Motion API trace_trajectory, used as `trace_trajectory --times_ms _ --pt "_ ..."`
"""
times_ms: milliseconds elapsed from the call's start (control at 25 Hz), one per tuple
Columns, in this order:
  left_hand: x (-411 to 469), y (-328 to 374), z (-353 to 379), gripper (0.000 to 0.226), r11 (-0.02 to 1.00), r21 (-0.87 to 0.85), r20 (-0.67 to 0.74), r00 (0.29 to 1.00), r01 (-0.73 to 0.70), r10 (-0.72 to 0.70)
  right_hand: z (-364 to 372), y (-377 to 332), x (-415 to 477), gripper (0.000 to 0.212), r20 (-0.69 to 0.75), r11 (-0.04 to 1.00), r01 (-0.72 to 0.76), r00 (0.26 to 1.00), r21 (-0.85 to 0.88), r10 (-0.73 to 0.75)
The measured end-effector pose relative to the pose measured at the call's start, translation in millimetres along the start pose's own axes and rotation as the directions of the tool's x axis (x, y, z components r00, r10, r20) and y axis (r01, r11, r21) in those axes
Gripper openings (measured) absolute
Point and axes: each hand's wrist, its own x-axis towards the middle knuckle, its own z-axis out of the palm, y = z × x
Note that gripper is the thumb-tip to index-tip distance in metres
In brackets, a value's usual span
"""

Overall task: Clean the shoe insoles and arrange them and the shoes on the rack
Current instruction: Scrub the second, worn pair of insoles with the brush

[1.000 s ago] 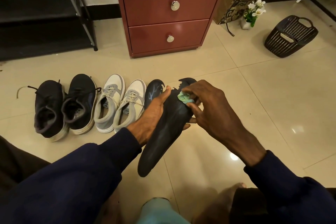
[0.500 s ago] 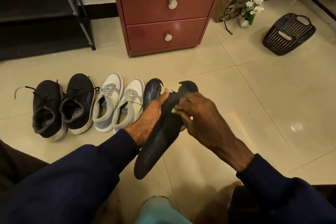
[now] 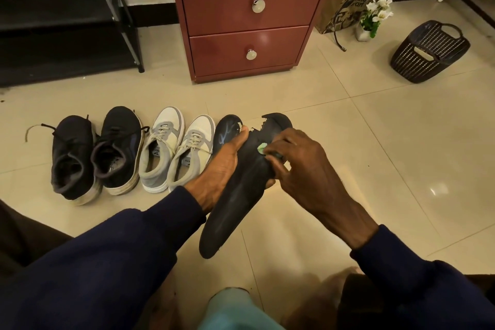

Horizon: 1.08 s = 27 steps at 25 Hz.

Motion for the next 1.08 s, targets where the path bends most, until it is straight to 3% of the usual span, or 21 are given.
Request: trace_trajectory --times_ms 160,280,400,640,840,1000,1080 --pt "-2.2 -1.9 5.2 0.059 0.999 0.043 -0.011 1.0 0.023 -0.023 -1.2 13.9 2.8 0.037 -0.05 0.994 -0.108 0.993 0.035 0.109" --pt "-2.4 -2.3 5.3 0.055 0.999 0.025 -0.028 0.999 0.023 -0.022 7.7 5.9 -1.1 0.038 -0.018 0.998 -0.049 0.999 -0.029 0.049" --pt "-3.5 -6.0 4.0 0.053 0.999 0.03 0.007 1.0 0.021 -0.021 1.5 6.7 2.4 0.022 0.046 1.0 -0.01 0.999 -0.021 0.011" --pt "-3.4 -6.2 11.5 0.065 0.996 0.073 0.083 0.994 0.058 -0.064 -22.8 32.6 16.2 0.016 -0.122 0.975 -0.218 0.967 0.052 0.223" --pt "2.3 -6.7 1.7 0.052 0.999 0.038 0.002 0.999 -0.036 0.036 -14.5 -12.3 2.7 0.015 0.184 0.993 -0.045 0.983 0.107 0.025" --pt "1.9 -6.7 7.9 0.065 0.998 0.067 0.074 0.997 0.02 -0.024 -28.9 22.9 15.1 0.019 -0.073 0.98 -0.197 0.978 -0.008 0.196" --pt "2.3 -5.3 8.5 0.065 0.998 0.053 0.067 0.997 0.021 -0.025 -25.5 17.4 10.2 0.019 -0.09 0.978 -0.202 0.974 0.05 0.206"
